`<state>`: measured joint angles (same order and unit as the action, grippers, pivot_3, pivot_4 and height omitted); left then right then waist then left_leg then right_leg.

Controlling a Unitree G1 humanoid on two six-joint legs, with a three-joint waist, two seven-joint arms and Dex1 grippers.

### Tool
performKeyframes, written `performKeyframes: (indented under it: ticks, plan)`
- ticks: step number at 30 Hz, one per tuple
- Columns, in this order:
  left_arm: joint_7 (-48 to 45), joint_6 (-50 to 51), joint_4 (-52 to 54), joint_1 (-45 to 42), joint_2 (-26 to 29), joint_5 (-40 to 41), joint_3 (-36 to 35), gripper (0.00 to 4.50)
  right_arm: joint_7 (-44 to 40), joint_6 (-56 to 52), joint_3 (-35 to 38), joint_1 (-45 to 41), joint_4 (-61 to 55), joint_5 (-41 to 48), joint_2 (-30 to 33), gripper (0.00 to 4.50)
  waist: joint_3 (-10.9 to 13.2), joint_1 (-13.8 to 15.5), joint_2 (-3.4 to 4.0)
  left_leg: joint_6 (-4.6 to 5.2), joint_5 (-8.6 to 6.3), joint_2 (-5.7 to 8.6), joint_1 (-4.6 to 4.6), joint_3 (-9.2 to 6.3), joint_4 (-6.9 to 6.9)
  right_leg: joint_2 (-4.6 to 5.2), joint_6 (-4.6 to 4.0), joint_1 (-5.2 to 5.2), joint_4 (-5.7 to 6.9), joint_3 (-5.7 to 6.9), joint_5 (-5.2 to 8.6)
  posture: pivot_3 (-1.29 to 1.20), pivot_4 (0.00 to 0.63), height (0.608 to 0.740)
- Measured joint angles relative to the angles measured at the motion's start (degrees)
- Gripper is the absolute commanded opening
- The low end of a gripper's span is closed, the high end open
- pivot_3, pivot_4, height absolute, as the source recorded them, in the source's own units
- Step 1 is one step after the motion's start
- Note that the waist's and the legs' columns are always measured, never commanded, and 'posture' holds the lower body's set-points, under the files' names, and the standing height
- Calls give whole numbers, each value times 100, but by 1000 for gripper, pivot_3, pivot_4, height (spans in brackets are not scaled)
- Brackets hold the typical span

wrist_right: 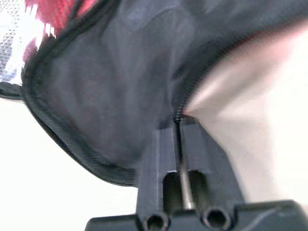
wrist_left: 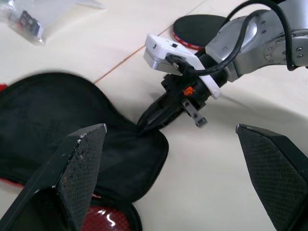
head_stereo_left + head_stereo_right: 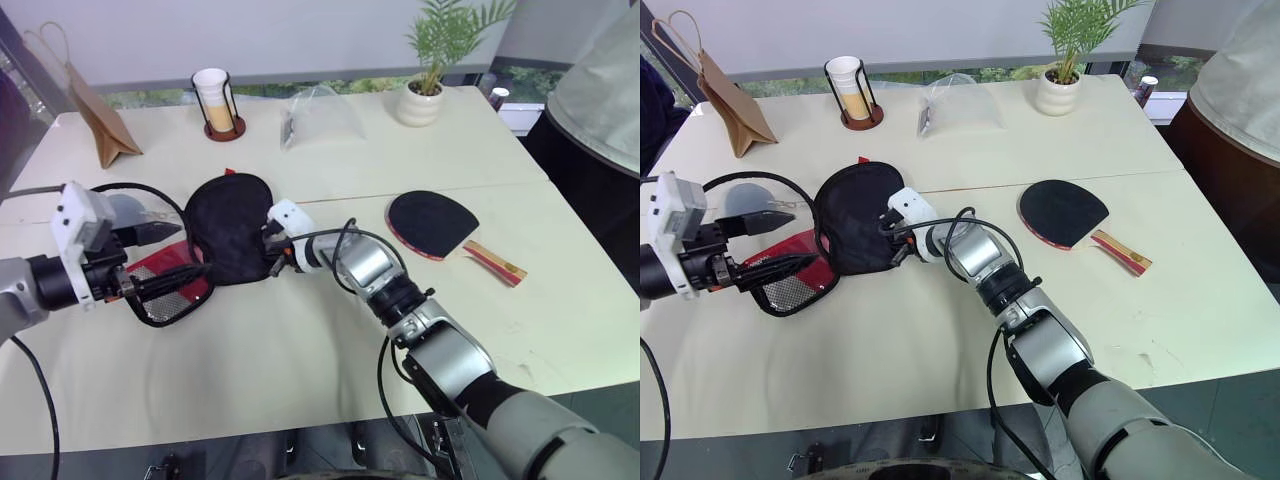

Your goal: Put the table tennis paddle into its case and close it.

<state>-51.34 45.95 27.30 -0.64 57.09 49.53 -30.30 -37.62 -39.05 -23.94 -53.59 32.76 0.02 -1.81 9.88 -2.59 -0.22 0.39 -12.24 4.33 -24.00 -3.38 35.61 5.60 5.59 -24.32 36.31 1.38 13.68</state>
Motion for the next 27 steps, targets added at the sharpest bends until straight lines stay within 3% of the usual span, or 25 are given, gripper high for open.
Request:
performKeyframes:
  ticks: [7, 17, 27]
  plan:
    - [89, -2, 54, 16, -111, 9, 5, 4500, -42, -628, 271, 213, -603, 122, 321, 20, 0, 60, 1, -1, 1, 3, -1, 0, -1, 3, -3, 2, -3, 1, -2, 0, 150, 734]
    - [149, -61, 45, -211, -315, -30, 338, 4500, -529, -2302, 1020, 1065, -2942, 763, 2396, 20, 1, 178, -1, 2, 2, -4, -11, 5, 2, 15, -21, 10, -15, 6, 2, 0, 150, 734]
    - [115, -262, -145, -476, -378, -183, 773, 4500, -808, -2554, 1331, 1393, -3369, 1163, 3614, 20, 3, 189, -2, 5, 3, -13, -37, 9, 11, 10, -25, 11, -20, 7, 4, 0, 150, 734]
